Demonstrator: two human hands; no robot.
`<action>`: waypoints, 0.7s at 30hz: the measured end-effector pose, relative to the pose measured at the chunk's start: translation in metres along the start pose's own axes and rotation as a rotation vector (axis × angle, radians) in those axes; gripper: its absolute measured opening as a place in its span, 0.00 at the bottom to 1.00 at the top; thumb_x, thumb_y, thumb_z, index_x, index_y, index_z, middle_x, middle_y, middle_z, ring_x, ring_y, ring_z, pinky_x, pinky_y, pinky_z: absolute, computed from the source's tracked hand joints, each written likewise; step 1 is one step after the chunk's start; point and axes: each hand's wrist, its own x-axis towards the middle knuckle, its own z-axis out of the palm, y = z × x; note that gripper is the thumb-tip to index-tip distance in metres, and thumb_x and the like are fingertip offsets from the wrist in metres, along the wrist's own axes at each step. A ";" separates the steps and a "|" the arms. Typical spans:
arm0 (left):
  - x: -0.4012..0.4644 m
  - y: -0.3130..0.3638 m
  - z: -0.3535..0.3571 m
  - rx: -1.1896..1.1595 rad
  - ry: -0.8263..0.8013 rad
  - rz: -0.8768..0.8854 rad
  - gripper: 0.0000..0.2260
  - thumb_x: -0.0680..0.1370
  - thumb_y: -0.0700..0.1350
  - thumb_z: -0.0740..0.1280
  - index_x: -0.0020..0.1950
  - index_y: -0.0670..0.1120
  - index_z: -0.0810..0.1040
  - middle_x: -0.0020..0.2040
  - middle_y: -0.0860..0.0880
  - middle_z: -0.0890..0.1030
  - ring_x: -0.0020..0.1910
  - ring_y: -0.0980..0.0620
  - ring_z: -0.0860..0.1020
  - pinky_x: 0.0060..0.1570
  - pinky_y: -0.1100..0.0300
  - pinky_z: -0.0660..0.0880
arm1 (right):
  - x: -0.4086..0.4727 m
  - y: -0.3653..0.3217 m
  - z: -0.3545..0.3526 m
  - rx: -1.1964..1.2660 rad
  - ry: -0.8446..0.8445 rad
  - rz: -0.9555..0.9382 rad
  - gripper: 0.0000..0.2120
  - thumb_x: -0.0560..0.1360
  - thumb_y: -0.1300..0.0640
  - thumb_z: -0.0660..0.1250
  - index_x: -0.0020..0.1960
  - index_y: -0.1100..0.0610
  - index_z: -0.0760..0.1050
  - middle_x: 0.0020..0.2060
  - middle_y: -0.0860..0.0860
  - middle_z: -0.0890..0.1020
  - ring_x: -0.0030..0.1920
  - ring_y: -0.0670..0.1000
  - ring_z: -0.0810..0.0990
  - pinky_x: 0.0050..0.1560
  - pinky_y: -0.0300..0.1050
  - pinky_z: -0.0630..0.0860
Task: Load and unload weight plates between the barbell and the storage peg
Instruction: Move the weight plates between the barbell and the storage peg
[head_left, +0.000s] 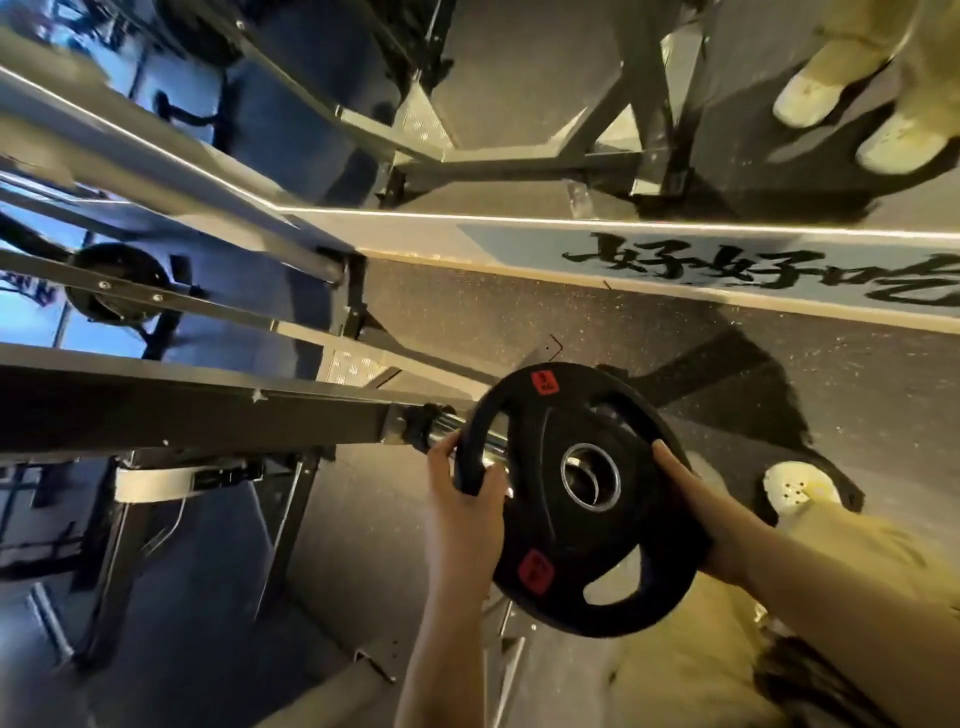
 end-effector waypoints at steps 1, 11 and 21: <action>0.000 0.000 0.000 0.019 -0.005 0.020 0.17 0.78 0.41 0.68 0.62 0.54 0.68 0.42 0.47 0.80 0.38 0.50 0.81 0.37 0.64 0.78 | 0.001 0.003 -0.003 -0.019 0.006 0.029 0.31 0.69 0.36 0.70 0.60 0.60 0.77 0.52 0.59 0.84 0.56 0.62 0.81 0.68 0.58 0.68; -0.002 -0.007 0.001 0.151 0.010 0.202 0.20 0.77 0.41 0.67 0.65 0.57 0.68 0.46 0.57 0.80 0.43 0.63 0.80 0.40 0.72 0.75 | -0.013 -0.004 -0.015 -0.430 0.031 0.059 0.29 0.71 0.34 0.64 0.57 0.57 0.78 0.50 0.55 0.85 0.55 0.58 0.81 0.59 0.57 0.78; -0.006 -0.005 0.002 0.176 0.028 0.316 0.19 0.78 0.40 0.66 0.56 0.64 0.69 0.40 0.55 0.80 0.38 0.61 0.79 0.40 0.72 0.76 | -0.031 -0.024 -0.007 -0.855 0.063 -0.005 0.23 0.76 0.39 0.64 0.58 0.57 0.76 0.49 0.55 0.83 0.50 0.55 0.82 0.54 0.52 0.80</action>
